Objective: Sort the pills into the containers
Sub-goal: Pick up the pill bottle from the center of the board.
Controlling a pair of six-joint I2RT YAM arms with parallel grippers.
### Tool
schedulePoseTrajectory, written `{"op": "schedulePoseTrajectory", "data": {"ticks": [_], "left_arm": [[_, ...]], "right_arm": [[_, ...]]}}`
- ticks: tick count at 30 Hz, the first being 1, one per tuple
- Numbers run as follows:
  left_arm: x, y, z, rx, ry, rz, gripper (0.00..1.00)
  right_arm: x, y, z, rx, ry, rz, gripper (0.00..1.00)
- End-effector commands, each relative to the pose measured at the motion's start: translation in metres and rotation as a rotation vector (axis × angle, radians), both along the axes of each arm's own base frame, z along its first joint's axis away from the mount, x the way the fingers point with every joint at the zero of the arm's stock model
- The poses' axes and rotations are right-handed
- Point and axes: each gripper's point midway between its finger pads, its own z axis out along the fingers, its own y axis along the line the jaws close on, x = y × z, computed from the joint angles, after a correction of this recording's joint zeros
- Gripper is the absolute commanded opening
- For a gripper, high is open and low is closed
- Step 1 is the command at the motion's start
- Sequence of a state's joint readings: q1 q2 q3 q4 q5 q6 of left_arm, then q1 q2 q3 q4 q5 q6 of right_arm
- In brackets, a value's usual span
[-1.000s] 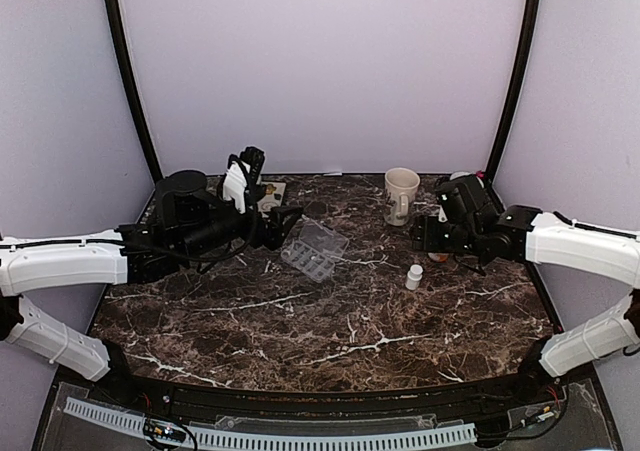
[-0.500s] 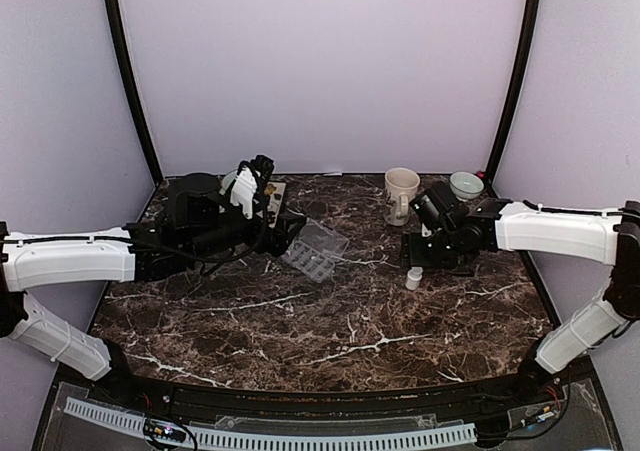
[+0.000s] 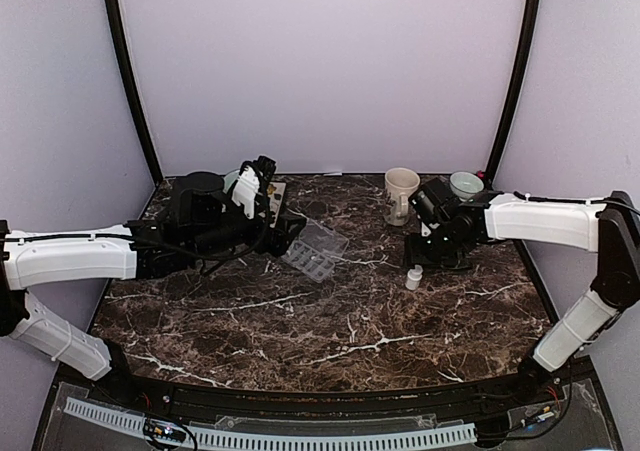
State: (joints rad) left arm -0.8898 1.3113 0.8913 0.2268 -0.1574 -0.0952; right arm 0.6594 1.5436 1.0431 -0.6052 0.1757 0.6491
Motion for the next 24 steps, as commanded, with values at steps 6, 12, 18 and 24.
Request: {"op": "schedulePoseTrajectory", "data": {"ticks": [6,12,18,24], "left_arm": [[0.005,0.007,0.012,-0.023,0.0,0.03,0.98],[0.005,0.008,0.013,-0.027,0.001,0.032,0.98],[0.006,0.009,0.014,-0.032,0.002,0.032,0.98],[0.006,0.01,0.015,-0.037,0.002,0.036,0.98]], "right_arm": [[0.007,0.002,-0.002,0.001,0.028,0.016,0.58],[0.007,-0.002,-0.004,-0.003,0.038,0.014,0.57],[0.006,-0.004,-0.018,-0.018,0.073,0.018,0.55],[0.006,-0.003,-0.021,-0.018,0.08,0.021,0.53]]}}
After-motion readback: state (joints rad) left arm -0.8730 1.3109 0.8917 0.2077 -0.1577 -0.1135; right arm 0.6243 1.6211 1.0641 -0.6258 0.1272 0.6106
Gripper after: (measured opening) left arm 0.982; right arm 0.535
